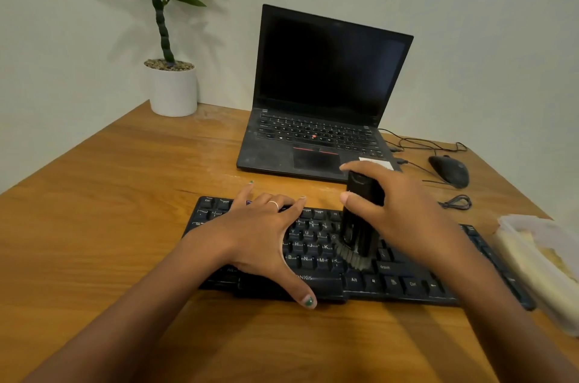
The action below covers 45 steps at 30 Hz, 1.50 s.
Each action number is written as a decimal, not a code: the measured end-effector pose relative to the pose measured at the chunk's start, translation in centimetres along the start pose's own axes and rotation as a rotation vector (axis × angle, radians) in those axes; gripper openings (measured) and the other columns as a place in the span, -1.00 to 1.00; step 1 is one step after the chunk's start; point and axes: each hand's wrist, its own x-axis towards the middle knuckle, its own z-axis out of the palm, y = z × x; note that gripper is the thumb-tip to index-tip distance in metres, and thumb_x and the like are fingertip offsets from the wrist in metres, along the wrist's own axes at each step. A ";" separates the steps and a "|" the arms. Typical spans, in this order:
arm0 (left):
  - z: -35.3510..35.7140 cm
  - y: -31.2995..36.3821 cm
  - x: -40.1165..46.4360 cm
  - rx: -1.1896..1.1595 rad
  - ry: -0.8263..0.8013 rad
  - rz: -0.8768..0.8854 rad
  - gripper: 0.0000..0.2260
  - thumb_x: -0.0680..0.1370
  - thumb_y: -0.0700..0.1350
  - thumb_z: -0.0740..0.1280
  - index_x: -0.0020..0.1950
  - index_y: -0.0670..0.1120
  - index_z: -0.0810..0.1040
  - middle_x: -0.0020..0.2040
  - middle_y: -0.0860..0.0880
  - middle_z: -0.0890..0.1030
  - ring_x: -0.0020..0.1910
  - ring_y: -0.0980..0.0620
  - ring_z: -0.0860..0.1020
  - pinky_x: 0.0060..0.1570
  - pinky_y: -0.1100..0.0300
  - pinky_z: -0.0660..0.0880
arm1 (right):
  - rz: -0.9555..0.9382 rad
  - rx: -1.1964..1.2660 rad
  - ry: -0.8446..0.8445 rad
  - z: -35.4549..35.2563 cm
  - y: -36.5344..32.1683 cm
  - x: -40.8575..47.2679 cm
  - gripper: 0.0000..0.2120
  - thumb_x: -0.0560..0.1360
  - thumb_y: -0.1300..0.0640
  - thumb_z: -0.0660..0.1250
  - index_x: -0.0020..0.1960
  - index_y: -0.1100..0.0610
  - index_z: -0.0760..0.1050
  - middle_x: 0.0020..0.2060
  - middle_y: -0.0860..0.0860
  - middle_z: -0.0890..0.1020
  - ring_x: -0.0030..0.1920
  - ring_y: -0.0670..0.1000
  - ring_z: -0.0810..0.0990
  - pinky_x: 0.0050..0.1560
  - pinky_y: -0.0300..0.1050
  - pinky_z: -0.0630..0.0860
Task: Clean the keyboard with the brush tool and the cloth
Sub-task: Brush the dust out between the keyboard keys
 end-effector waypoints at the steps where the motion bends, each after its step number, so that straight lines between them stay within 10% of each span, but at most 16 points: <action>1: 0.0 0.0 0.0 0.002 0.000 0.002 0.20 0.22 0.53 0.32 0.57 0.05 -0.30 0.59 0.08 -0.11 0.55 0.07 -0.17 0.41 -0.14 -0.45 | -0.001 0.012 0.025 -0.2 0.1 0.1 -0.60 0.53 -0.02 0.26 0.35 -0.15 0.32 -0.10 -0.16 0.45 -0.15 -0.15 0.47 -0.19 -0.27 0.53; 45: 0.1 0.0 0.1 -0.021 0.000 0.016 0.20 0.22 0.53 0.33 0.56 0.09 -0.33 0.59 0.06 -0.08 0.55 0.06 -0.15 0.43 -0.17 -0.41 | 0.050 0.011 -0.039 -1.2 -1.6 -3.6 -0.52 0.48 -0.10 0.26 0.38 -0.22 0.27 -0.14 -0.26 0.42 -0.12 -0.18 0.47 -0.12 -0.25 0.54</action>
